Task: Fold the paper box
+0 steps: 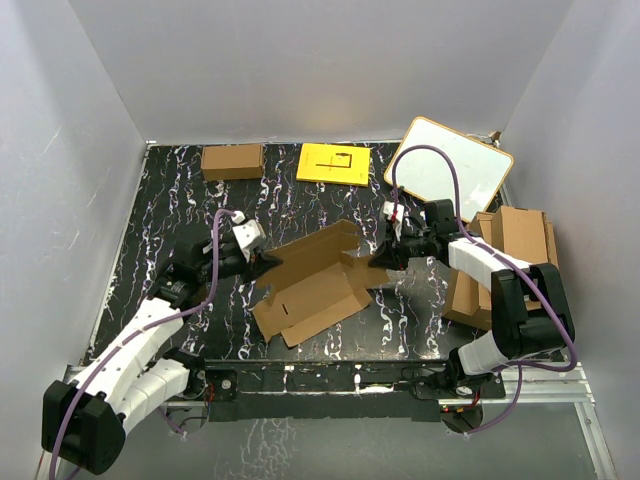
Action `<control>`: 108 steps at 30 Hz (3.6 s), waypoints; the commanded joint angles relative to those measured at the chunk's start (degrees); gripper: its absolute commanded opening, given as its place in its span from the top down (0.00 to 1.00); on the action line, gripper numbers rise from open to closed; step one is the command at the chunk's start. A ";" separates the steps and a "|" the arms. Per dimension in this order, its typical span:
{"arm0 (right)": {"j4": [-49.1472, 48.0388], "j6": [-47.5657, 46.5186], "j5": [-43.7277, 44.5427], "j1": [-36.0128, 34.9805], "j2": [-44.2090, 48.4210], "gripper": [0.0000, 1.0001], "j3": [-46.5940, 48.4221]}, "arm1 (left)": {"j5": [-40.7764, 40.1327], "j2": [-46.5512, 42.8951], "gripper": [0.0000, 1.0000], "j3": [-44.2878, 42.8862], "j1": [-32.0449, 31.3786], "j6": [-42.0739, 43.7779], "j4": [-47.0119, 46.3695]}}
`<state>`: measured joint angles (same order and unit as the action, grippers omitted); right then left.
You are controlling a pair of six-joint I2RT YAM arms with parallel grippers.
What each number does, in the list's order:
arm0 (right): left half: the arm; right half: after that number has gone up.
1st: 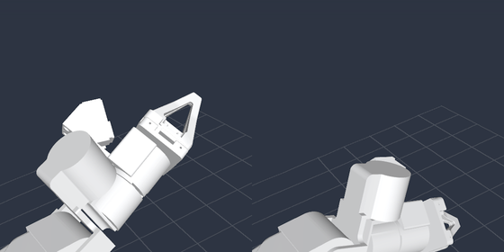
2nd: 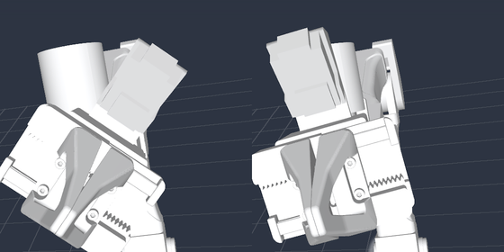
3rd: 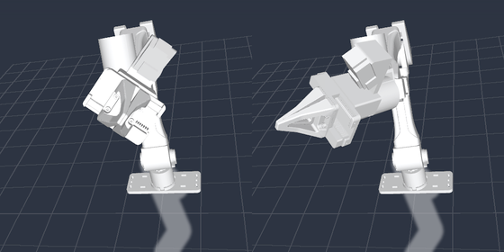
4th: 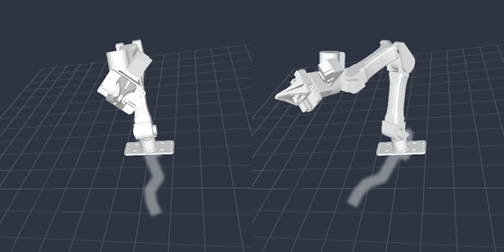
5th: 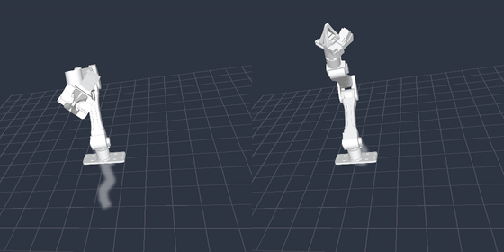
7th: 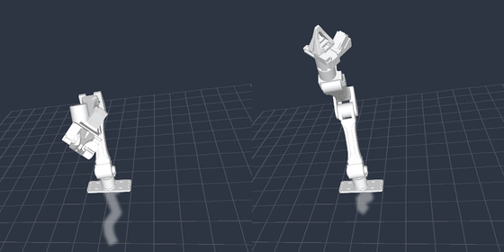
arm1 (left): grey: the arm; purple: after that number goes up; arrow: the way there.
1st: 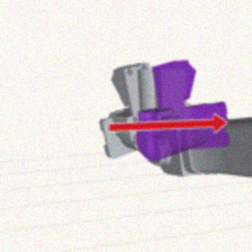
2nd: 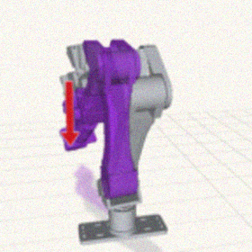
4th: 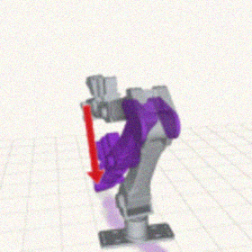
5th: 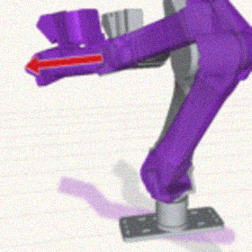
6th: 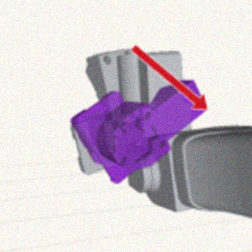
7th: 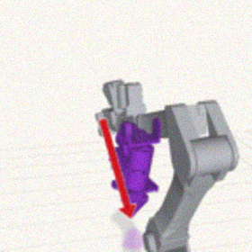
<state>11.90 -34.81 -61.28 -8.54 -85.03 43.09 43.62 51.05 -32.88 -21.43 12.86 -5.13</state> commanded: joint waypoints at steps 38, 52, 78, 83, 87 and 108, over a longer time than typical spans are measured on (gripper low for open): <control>-44.94 9.14 2.74 -1.90 1.62 0.87 -11.89 | -4.17 8.35 1.00 -2.16 0.83 -26.66 -6.44; -21.11 -6.76 2.17 -1.89 3.00 0.78 -5.52 | -4.07 7.98 1.00 0.47 0.77 -30.38 -7.40; -5.62 -9.82 2.42 -3.54 2.58 0.76 -1.30 | -3.23 8.54 1.00 -0.92 0.73 -34.88 -6.52; -2.09 -5.49 1.46 -2.27 4.73 0.56 3.75 | -4.76 6.56 1.00 -5.18 0.84 -27.24 -2.20; 1.91 -3.97 2.04 0.66 8.93 0.35 8.85 | -5.39 7.06 1.00 -9.46 2.30 -28.49 -2.49; -31.02 78.81 2.83 -8.23 1.85 0.24 10.93 | -36.11 -2.71 1.00 2.20 -5.60 -61.84 -26.34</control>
<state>-8.84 25.80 -64.66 -15.53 -80.66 51.53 15.40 48.90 -31.29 -23.53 -43.27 -24.47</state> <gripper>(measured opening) 0.754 0.013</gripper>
